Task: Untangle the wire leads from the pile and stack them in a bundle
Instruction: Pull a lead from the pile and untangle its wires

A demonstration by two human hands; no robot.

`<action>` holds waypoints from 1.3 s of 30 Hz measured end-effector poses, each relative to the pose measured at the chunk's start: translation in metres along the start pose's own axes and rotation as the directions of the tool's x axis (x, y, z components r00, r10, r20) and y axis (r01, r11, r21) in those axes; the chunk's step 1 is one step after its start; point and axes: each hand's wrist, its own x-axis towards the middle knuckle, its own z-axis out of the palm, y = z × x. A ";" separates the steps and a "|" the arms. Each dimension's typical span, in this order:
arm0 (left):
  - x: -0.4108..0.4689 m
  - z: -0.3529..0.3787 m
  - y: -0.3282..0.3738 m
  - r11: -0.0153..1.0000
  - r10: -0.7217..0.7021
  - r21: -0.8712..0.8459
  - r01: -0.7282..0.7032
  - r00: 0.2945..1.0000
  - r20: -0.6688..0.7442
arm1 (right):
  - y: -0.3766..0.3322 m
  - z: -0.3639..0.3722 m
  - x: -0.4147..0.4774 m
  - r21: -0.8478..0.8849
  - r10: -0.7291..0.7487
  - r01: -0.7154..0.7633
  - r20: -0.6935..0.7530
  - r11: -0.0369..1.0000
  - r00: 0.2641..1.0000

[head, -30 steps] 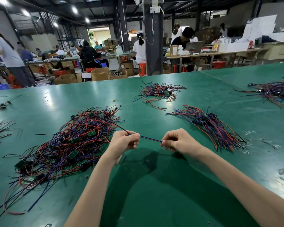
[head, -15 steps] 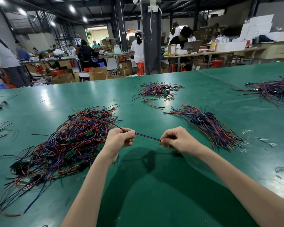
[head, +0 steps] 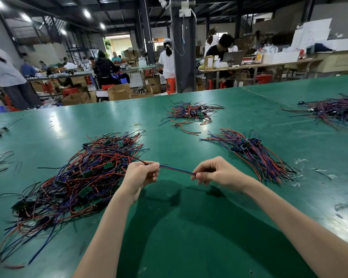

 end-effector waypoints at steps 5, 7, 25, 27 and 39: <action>-0.001 -0.003 0.003 0.999 -0.002 -0.046 0.001 1.000 -0.014 | -0.001 0.001 -0.001 0.007 0.008 -0.008 0.051 1.000 0.999; -0.003 -0.001 0.004 0.999 0.010 -0.042 -0.009 1.000 0.015 | 0.002 -0.002 0.000 -0.057 0.048 -0.047 0.018 0.997 0.999; -0.001 -0.019 0.007 0.983 -0.077 -0.176 0.059 0.993 -0.094 | 0.010 -0.026 0.004 0.111 0.086 -0.050 -0.346 0.993 0.934; -0.004 -0.006 0.006 0.988 -0.074 -0.136 0.069 0.997 -0.029 | 0.007 -0.025 0.003 0.160 0.096 -0.040 -0.360 0.986 0.928; -0.031 0.043 -0.008 0.981 -0.177 0.136 0.136 0.919 0.352 | -0.020 0.000 -0.015 -0.099 0.123 -0.107 0.171 0.989 0.977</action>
